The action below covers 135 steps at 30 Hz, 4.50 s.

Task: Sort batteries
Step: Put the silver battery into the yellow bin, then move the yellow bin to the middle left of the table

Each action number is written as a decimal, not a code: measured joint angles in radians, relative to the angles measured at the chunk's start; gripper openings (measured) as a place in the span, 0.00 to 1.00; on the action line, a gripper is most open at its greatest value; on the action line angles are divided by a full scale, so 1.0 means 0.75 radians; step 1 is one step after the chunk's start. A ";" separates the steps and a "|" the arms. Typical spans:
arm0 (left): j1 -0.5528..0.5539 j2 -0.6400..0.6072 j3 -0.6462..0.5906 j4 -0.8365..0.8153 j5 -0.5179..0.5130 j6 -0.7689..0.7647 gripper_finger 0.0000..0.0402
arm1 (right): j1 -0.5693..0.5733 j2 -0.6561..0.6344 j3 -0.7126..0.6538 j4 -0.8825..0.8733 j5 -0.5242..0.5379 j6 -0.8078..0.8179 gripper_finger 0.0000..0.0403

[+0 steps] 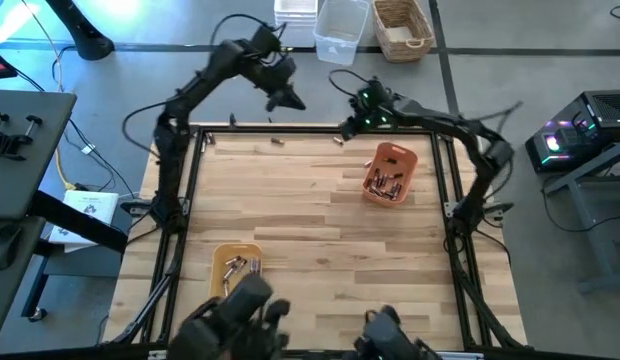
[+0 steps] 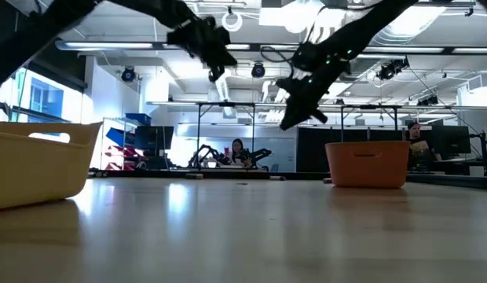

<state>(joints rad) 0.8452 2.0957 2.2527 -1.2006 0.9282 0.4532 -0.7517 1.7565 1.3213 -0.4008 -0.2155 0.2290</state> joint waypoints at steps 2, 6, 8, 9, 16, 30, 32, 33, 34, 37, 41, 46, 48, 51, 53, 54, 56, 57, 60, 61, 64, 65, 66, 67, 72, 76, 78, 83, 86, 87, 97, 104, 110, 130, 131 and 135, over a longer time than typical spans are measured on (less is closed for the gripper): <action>-0.001 -0.094 -0.062 -0.068 0.072 0.040 0.00 | -0.023 0.103 0.111 -0.074 -0.005 -0.083 0.13; -0.043 -0.284 -0.251 -0.119 0.177 0.065 0.00 | -0.040 0.283 0.326 -0.295 0.005 -0.288 0.33; -0.082 -0.387 -0.385 -0.101 0.233 0.053 0.00 | -0.037 0.355 0.409 -0.342 0.020 -0.351 0.42; -0.104 -0.440 -0.458 -0.087 0.256 0.039 0.00 | -0.036 0.388 0.443 -0.355 0.020 -0.375 0.46; -0.255 -0.835 -1.154 0.477 0.102 -0.482 0.00 | -0.036 0.609 0.571 -0.500 0.047 -0.410 0.57; -0.354 -1.585 -2.011 1.182 -0.575 -1.375 0.00 | 0.004 0.646 0.509 -0.406 0.209 -0.422 0.52; -0.362 -1.661 -2.065 1.180 -0.606 -1.431 0.00 | 0.004 0.645 0.490 -0.396 0.204 -0.427 0.46; -0.364 -1.691 -2.089 1.171 -0.608 -1.451 0.00 | 0.005 0.643 0.477 -0.393 0.209 -0.432 0.42; -0.363 -1.719 -2.106 1.157 -0.608 -1.465 0.00 | 0.007 0.640 0.464 -0.385 0.217 -0.432 0.37; -0.363 -1.777 -2.142 1.114 -0.608 -1.505 0.00 | 0.008 0.637 0.438 -0.384 0.188 -0.417 0.14; -0.363 -1.790 -2.167 1.021 -0.609 -1.519 0.00 | 0.007 0.613 0.431 -0.398 0.117 -0.374 0.05; -0.360 -1.754 -2.167 0.899 -0.616 -1.381 0.04 | 0.036 0.480 0.422 -0.458 0.026 -0.372 0.02; -0.360 -1.739 -2.166 0.906 -0.627 -1.278 0.07 | 0.059 0.402 0.427 -0.473 -0.029 -0.372 0.01; -0.359 -1.718 -2.166 0.943 -0.683 -1.043 0.16 | 0.120 0.320 0.427 -0.487 -0.118 -0.370 0.01; -0.359 -1.697 -2.156 0.984 -0.770 -0.868 0.22 | 0.191 0.271 0.426 -0.484 -0.193 -0.345 0.01; -0.359 -1.684 -2.146 1.016 -0.831 -0.790 0.26 | 0.226 0.249 0.427 -0.476 -0.214 -0.324 0.01; -0.358 -1.655 -2.120 1.107 -0.926 -0.644 0.33 | 0.307 0.224 0.428 -0.478 -0.231 -0.304 0.01; -0.356 -1.639 -2.101 1.155 -0.959 -0.595 0.36 | 0.349 0.222 0.428 -0.477 -0.237 -0.301 0.01; -0.332 -1.598 -2.000 1.205 -0.981 -0.562 0.44 | 0.482 0.225 0.427 -0.453 -0.267 -0.272 0.01; -0.328 -1.591 -1.955 1.199 -0.976 -0.591 0.47 | 0.531 0.224 0.427 -0.434 -0.276 -0.268 0.01; -0.323 -1.601 -1.804 1.103 -0.970 -0.710 0.52 | 0.661 0.224 0.427 -0.387 -0.284 -0.269 0.01; -0.324 -1.613 -1.759 1.068 -0.963 -0.741 0.53 | 0.698 0.224 0.427 -0.363 -0.282 -0.267 0.00; -0.328 -1.627 -1.719 1.038 -0.950 -0.766 0.55 | 0.728 0.224 0.427 -0.340 -0.281 -0.270 0.00; -0.332 -1.643 -1.686 1.022 -0.933 -0.797 0.55 | 0.763 0.224 0.427 -0.320 -0.278 -0.277 0.00; -0.356 -1.747 -1.617 1.012 -0.904 -0.976 0.56 | 0.914 0.230 0.427 -0.215 -0.222 -0.290 0.00; -0.371 -1.815 -1.618 0.985 -0.904 -1.151 0.56 | 1.019 0.253 0.427 0.012 -0.151 -0.233 0.00; -0.381 -1.839 -1.619 0.983 -0.904 -1.237 0.56 | 1.058 0.282 0.427 0.145 -0.142 -0.169 0.00; -0.400 -1.874 -1.619 0.988 -0.904 -1.301 0.56 | 1.112 0.408 0.426 0.438 -0.124 0.029 0.00; -0.404 -1.876 -1.619 0.989 -0.916 -1.301 0.56 | 1.135 0.477 0.426 0.574 -0.119 0.092 0.00; -0.404 -1.876 -1.619 0.988 -0.922 -1.300 0.56 | 1.143 0.497 0.426 0.616 -0.118 0.110 0.00; -0.404 -1.873 -1.621 0.986 -0.931 -1.288 0.56 | 1.190 0.676 0.426 0.807 -0.108 0.183 0.01; -0.404 -1.873 -1.621 0.985 -0.931 -1.288 0.56 | 1.205 0.729 0.426 0.932 -0.054 0.209 0.12; -0.404 -1.873 -1.621 0.967 -0.932 -1.264 0.56 | 1.208 0.742 0.426 0.933 -0.016 0.260 0.32; -0.423 -1.920 -1.627 0.587 -0.870 -1.136 0.56 | 0.908 0.165 0.501 -0.282 0.127 -0.172 0.03; -0.442 -1.917 -1.648 0.532 -0.841 -1.136 0.56 | 0.888 0.137 0.479 -0.366 0.150 -0.172 0.03; -0.579 -1.893 -1.778 0.406 -0.700 -1.212 0.56 | 0.831 0.012 0.254 -0.558 0.168 -0.125 0.01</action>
<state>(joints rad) 0.4109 0.6763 0.9194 -0.8963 0.4034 -0.4555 -0.1284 1.7658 1.5120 -0.8190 -0.0898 0.1350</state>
